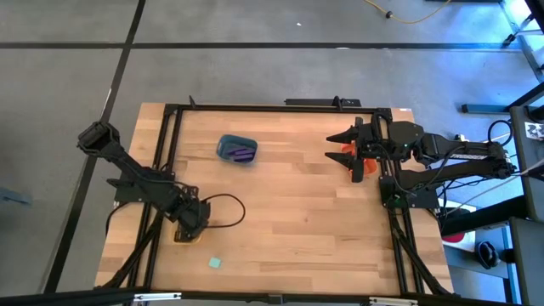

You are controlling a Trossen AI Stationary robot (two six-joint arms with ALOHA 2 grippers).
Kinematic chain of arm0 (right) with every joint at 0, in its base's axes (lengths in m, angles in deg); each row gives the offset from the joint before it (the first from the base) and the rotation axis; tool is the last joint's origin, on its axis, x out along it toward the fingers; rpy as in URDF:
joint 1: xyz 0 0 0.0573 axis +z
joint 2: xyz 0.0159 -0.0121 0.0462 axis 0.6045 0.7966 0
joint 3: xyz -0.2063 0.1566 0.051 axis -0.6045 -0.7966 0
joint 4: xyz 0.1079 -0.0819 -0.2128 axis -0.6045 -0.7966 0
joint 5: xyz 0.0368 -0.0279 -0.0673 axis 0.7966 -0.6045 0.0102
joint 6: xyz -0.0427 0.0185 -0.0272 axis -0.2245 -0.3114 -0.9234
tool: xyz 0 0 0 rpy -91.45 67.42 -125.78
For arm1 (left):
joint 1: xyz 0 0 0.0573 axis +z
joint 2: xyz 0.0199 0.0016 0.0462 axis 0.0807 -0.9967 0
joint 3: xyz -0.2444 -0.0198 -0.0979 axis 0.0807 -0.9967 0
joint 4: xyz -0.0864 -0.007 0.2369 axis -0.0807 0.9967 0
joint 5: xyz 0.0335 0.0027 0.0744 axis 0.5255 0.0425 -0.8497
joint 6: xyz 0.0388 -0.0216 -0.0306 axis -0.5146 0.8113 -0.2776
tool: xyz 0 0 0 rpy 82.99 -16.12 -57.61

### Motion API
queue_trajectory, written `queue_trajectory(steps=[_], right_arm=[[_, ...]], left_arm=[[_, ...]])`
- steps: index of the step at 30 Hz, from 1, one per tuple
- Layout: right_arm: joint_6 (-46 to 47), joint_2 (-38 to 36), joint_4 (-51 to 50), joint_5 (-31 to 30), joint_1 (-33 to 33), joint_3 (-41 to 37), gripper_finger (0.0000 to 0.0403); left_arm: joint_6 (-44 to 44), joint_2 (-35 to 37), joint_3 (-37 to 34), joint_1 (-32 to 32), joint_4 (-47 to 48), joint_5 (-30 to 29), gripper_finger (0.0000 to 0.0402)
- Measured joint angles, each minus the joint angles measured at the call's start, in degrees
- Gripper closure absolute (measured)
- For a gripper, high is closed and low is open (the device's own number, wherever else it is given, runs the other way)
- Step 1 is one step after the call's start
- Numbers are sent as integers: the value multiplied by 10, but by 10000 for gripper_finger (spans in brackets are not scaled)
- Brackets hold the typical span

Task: Sort & place blocks by color
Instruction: Put the right blue block into the yellow bin, then put the blue block into the yellow bin

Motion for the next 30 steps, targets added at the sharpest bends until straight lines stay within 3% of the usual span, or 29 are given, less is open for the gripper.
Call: queue_trajectory(steps=[13, 19, 24, 27, 30], right_arm=[[0, 0, 0, 0, 0, 0, 153], [0, 0, 0, 0, 0, 0, 153], [0, 0, 0, 0, 0, 0, 153], [0, 0, 1, 0, 0, 0, 153], [0, 0, 4, 0, 0, 0, 153]], left_arm=[[-96, 39, 112, 76, 44, -4, 178], [-92, 110, 161, 111, 14, -110, 178], [-87, 170, 154, 142, -155, -208, 178], [-117, 195, 122, 164, -312, -202, 178], [-145, 206, 71, 195, -489, -158, 178]])
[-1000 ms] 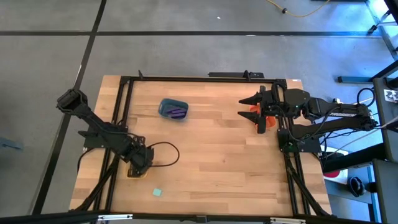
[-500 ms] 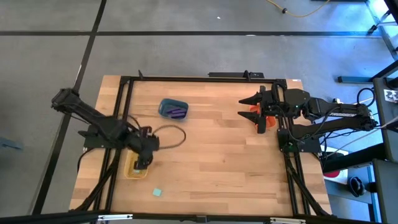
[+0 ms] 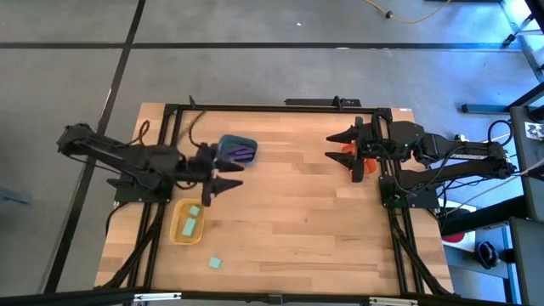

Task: Sort & place blocks by color
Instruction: Put the blue block into the yellow bin

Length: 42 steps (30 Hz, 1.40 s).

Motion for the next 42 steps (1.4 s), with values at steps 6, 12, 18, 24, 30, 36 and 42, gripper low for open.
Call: queue_trajectory(steps=[6, 12, 18, 24, 30, 36, 42], right_arm=[[0, 0, 1, 0, 0, 0, 153], [2, 0, 0, 0, 0, 0, 153], [67, 0, 4, 24, 0, 0, 153], [95, 0, -1, 90, 0, 0, 153], [94, 0, -3, 83, 0, 0, 153], [93, 0, -3, 77, 0, 0, 153], [93, 0, -2, 77, 0, 0, 153]], left_arm=[[9, -10, -125, 93, -342, 93, 178], [17, -20, -149, 138, -399, 126, 178], [-35, -20, -148, 136, -368, 133, 179], [-99, -20, -148, 128, -340, 124, 184], [-106, -20, -148, 127, -337, 124, 184], [-94, -20, -136, 126, -307, 124, 184], [-94, -60, 17, 70, 29, 122, 184]])
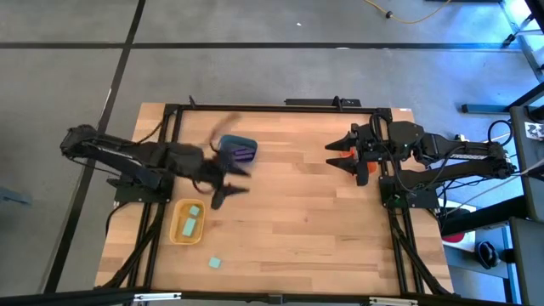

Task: Sort & place blocks by color
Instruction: Put the blue block into the yellow bin

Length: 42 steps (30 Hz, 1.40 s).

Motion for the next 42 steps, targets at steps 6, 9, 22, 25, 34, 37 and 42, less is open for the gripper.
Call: queue_trajectory(steps=[6, 9, 22, 25, 34, 37, 42], right_arm=[[-1, 0, -1, 0, 0, 0, 153], [-7, 0, -2, -1, 0, 0, 153], [-23, 0, -2, -2, 0, 0, 153], [-31, 0, -2, -2, 0, 0, 153], [-31, 0, -6, -1, 0, 0, 153], [-31, 0, -7, -1, 0, 0, 153], [-31, 0, -7, -1, 0, 0, 153]], left_arm=[[1, -123, 154, -130, 279, 12, 184], [28, -193, 186, -202, 331, 13, 184], [184, -421, 198, -367, 332, 6, 184], [204, -447, 198, -372, 335, 7, 184], [209, -476, 198, -372, 347, -5, 184], [209, -478, 198, -373, 347, 12, 184], [208, -478, 183, -376, 344, 11, 184]])
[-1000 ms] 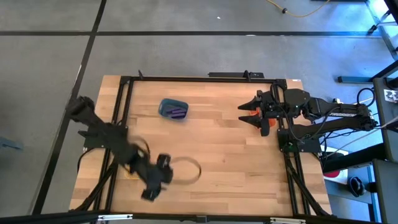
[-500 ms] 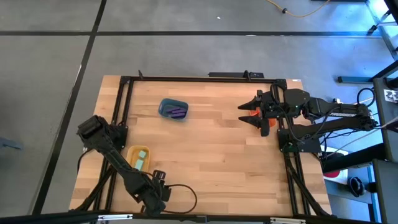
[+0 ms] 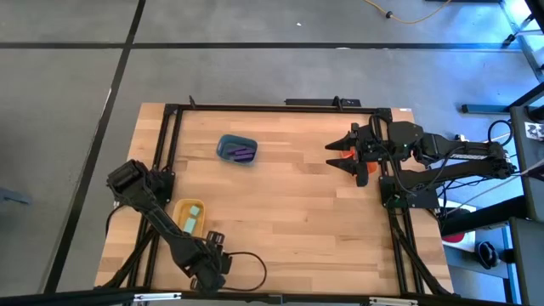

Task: Sort & place blocks by color
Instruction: Put the blue block into the yellow bin

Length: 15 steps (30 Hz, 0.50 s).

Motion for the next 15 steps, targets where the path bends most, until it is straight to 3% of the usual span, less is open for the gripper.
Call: queue_trajectory(steps=[15], right_arm=[[3, 0, 0, 0, 0, 0, 153]], left_arm=[[-33, 0, -14, 10, -7, -14, 200]])
